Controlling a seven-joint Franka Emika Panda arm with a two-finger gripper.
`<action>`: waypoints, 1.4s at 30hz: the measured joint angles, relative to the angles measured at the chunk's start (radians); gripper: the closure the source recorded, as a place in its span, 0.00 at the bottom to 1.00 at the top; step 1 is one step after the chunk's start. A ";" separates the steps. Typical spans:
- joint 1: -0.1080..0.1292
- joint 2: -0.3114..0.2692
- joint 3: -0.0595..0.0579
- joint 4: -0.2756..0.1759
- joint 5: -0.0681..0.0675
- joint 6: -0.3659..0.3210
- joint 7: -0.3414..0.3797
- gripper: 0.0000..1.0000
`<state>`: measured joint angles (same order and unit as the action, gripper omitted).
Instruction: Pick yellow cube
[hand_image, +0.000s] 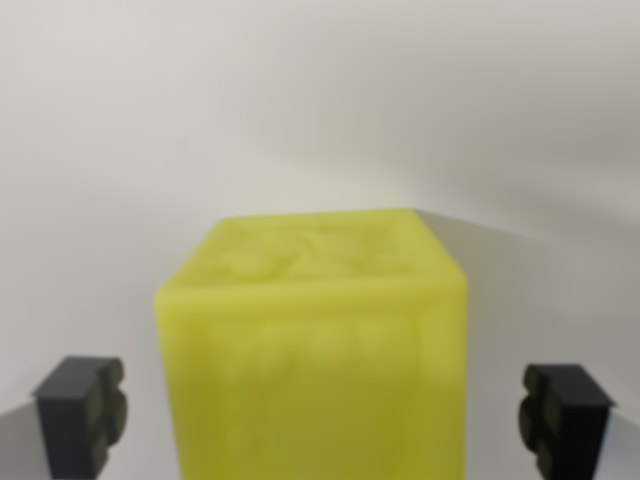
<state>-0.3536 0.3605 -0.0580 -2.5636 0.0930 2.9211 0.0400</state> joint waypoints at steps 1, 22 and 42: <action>0.001 0.008 0.000 0.002 0.004 0.006 -0.003 0.00; 0.013 0.015 -0.008 0.005 0.025 0.010 -0.020 1.00; -0.007 -0.145 -0.004 -0.028 -0.052 -0.115 0.037 1.00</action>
<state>-0.3601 0.2159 -0.0623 -2.5916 0.0413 2.8059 0.0774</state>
